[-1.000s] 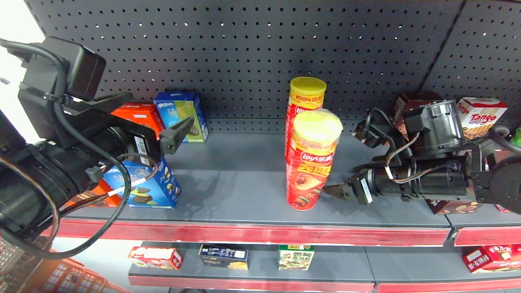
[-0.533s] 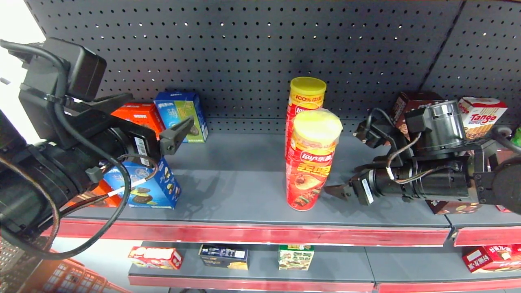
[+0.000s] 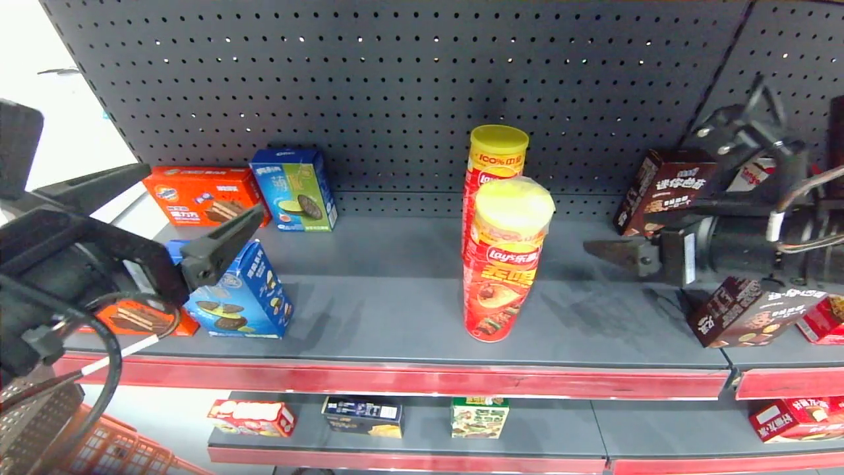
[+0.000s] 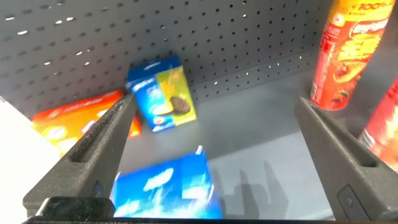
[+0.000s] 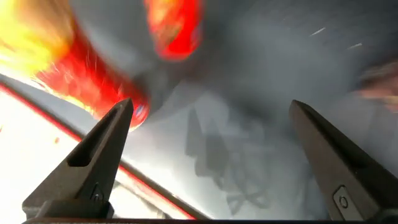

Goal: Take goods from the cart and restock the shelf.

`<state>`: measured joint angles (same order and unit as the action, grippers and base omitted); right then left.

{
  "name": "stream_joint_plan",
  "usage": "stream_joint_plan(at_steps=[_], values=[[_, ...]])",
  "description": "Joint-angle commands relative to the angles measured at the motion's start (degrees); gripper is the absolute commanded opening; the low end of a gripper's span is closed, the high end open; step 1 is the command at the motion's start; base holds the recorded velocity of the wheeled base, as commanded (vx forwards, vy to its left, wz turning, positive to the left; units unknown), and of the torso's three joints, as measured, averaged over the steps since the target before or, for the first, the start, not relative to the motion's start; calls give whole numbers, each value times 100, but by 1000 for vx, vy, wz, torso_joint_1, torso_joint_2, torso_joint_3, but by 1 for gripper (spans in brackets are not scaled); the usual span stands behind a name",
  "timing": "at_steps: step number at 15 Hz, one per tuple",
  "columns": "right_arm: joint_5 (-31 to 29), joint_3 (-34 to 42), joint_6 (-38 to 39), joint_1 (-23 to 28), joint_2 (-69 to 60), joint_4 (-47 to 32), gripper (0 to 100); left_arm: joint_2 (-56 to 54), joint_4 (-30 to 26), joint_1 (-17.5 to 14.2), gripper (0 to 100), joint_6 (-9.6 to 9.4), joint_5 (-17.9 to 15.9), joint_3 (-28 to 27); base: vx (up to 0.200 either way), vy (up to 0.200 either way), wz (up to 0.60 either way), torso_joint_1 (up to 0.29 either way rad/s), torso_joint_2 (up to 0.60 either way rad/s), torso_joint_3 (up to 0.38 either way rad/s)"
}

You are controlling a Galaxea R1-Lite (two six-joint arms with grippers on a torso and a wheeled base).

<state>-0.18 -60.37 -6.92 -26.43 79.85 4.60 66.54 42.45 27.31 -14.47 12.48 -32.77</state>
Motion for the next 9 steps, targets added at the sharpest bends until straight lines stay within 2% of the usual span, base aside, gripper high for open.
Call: stream_joint_plan(at_steps=[1, 3, 4, 8, 9], values=[[-61, 596, 42, 200, -1534, 129, 100, -1090, -35, 29, 100, -3, 52, 807, 0, 0, 0, 0, 0, 0], [-96, 1264, 77, 208, -2307, 358, 100, -1574, -44, 38, 100, -3, 211, 1282, 0, 0, 0, 0, 0, 0], [-78, 1976, 60, 156, -3037, 507, 100, -1908, -44, 38, 100, -12, 334, 1616, 0, 0, 0, 0, 0, 0], [-193, 3207, 60, 323, -4654, 490, 100, -2409, -44, 38, 100, -12, 492, 2249, 0, 0, 0, 0, 0, 0], [-228, 3585, 60, 384, -5172, 454, 100, -2593, -52, 38, 100, -21, 492, 2670, 0, 0, 0, 0, 0, 0]])
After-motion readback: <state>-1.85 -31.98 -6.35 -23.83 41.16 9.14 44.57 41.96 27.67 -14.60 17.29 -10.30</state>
